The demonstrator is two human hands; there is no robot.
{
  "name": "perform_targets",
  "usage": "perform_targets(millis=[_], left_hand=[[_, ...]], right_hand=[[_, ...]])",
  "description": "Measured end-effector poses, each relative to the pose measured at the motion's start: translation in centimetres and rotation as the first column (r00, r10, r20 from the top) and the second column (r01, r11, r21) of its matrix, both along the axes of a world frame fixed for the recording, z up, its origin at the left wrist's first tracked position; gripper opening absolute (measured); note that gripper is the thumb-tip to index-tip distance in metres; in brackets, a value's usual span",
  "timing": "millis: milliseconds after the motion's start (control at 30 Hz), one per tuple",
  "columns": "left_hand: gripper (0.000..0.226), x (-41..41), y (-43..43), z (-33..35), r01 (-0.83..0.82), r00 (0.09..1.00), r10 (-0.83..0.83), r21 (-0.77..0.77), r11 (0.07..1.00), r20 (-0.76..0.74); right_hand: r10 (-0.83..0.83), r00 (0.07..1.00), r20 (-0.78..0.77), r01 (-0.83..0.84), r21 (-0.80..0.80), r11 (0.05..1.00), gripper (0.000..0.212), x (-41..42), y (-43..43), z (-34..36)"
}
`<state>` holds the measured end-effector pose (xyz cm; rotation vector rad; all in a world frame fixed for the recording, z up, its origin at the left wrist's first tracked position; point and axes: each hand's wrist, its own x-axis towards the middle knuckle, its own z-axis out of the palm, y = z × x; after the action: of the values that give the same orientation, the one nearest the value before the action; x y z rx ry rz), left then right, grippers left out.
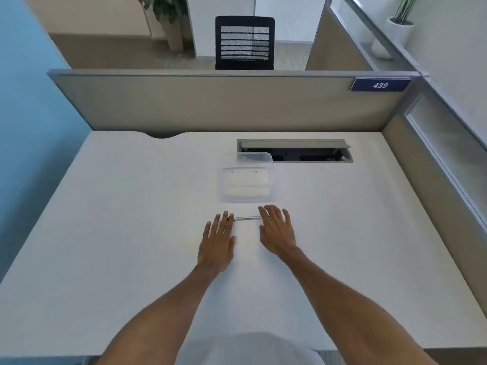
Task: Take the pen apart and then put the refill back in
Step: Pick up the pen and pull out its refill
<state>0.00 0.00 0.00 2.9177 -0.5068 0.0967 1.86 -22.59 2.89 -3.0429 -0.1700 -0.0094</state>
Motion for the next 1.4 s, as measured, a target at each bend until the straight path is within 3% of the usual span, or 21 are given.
perform_targets(millis=[200,467,733,967,1067,1167,1300,1400], left_hand=[[0.060,1.6,0.3,0.1,-0.042,0.992,0.033,-0.069,0.997,-0.125],[0.043,3.9,-0.1,0.6,-0.064,0.997,0.053,-0.198,0.978,-0.063],[0.033,4.8,-0.3,0.0,-0.124,0.990,0.107,-0.205,0.971,-0.090],[0.023,5.4,0.1,0.6,-0.234,0.956,0.147,-0.359,0.904,-0.253],[0.024,5.4,0.5,0.8,-0.355,0.913,0.179,-0.498,0.791,-0.367],[0.023,5.5,0.7,1.1,-0.518,0.842,0.226,-0.615,0.595,-0.490],[0.020,5.7,0.2,2.3,-0.676,0.736,0.164,-0.717,0.169,-0.656],[0.024,5.9,-0.3,3.7,-0.749,0.656,0.028,-0.655,-0.096,-0.754]], right_hand=[[-0.024,0.997,-0.075,0.026,0.028,0.999,0.044,1.3,0.4,-0.1],[-0.041,0.999,-0.033,0.043,0.039,0.998,0.036,3.1,0.4,-1.2],[-0.030,0.999,-0.017,0.031,0.100,0.994,0.035,3.4,-0.2,-2.1],[-0.018,0.999,-0.048,0.027,0.194,0.981,0.022,3.5,-0.4,-1.6],[-0.006,0.997,-0.072,0.024,0.257,0.966,0.018,3.1,-0.5,-1.0],[-0.047,0.985,-0.167,0.108,0.378,0.920,0.014,2.8,-0.3,-0.6],[-0.129,0.943,-0.308,0.293,0.581,0.759,0.009,2.4,-0.3,0.4],[-0.117,0.906,-0.407,0.391,0.697,0.601,0.009,2.1,-0.1,1.3]])
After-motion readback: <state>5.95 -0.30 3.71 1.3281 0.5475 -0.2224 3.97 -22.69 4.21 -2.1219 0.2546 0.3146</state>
